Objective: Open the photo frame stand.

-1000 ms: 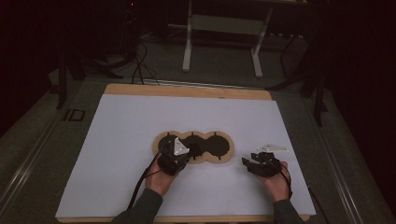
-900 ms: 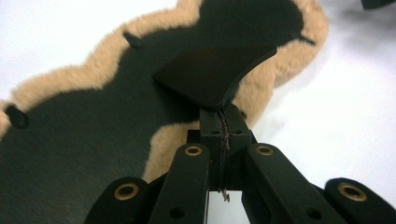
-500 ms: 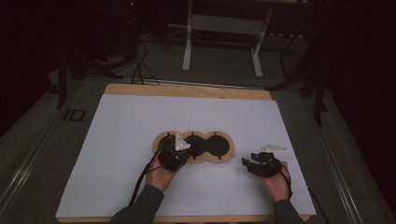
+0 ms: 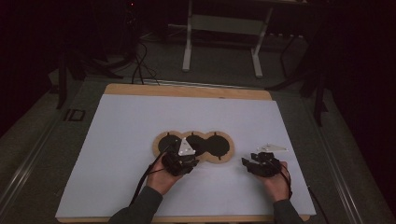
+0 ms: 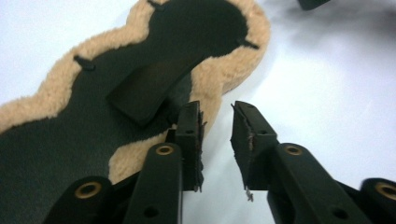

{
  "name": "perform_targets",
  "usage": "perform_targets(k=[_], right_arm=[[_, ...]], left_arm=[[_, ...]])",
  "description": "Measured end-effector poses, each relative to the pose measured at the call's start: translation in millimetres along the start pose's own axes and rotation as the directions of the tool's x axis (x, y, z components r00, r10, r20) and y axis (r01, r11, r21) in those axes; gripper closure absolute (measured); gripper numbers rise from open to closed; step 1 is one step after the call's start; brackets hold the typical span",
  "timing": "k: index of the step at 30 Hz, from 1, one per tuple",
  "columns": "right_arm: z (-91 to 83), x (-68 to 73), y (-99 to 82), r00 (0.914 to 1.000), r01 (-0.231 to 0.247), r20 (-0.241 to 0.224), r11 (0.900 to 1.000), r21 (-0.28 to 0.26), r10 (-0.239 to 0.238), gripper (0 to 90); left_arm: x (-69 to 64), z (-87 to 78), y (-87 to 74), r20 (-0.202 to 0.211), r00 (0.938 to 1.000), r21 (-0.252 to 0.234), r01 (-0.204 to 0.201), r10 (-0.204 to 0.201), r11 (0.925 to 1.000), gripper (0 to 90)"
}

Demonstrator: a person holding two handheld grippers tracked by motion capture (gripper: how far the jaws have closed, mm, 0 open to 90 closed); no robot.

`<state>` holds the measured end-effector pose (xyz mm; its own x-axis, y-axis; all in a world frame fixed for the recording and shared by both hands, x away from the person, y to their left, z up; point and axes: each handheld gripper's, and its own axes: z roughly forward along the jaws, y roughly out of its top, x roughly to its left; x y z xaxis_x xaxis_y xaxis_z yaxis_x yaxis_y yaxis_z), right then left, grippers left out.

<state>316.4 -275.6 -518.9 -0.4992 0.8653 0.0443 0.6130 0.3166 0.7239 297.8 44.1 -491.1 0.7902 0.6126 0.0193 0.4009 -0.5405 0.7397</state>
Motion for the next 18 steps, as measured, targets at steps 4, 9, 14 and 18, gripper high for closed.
perform_targets(k=[4,9,14,18], right_arm=[[0.5,0.4,-0.2,1.0000,0.001,0.000,1.0000,0.002,-0.001,50.4],[0.8,0.3,-0.2,1.0000,0.000,0.001,1.0000,0.004,0.000,50.3],[1.4,0.5,-0.3,1.0000,0.002,0.002,1.0000,0.009,-0.002,50.3],[1.6,0.6,-0.3,1.0000,0.002,0.001,1.0000,0.010,-0.002,50.3]], left_arm=[[-3.2,-3.7,4.8,0.004,0.9965,-0.011,-0.084,0.084,0.9964,65.3],[1.1,-8.8,10.6,-0.065,0.9936,-0.063,-0.097,0.093,0.9933,55.2],[11.0,-5.0,14.4,-0.103,0.9913,-0.048,-0.088,0.083,0.9950,44.0],[17.1,1.0,15.6,-0.099,0.9920,-0.033,-0.081,0.078,0.9962,42.8]])
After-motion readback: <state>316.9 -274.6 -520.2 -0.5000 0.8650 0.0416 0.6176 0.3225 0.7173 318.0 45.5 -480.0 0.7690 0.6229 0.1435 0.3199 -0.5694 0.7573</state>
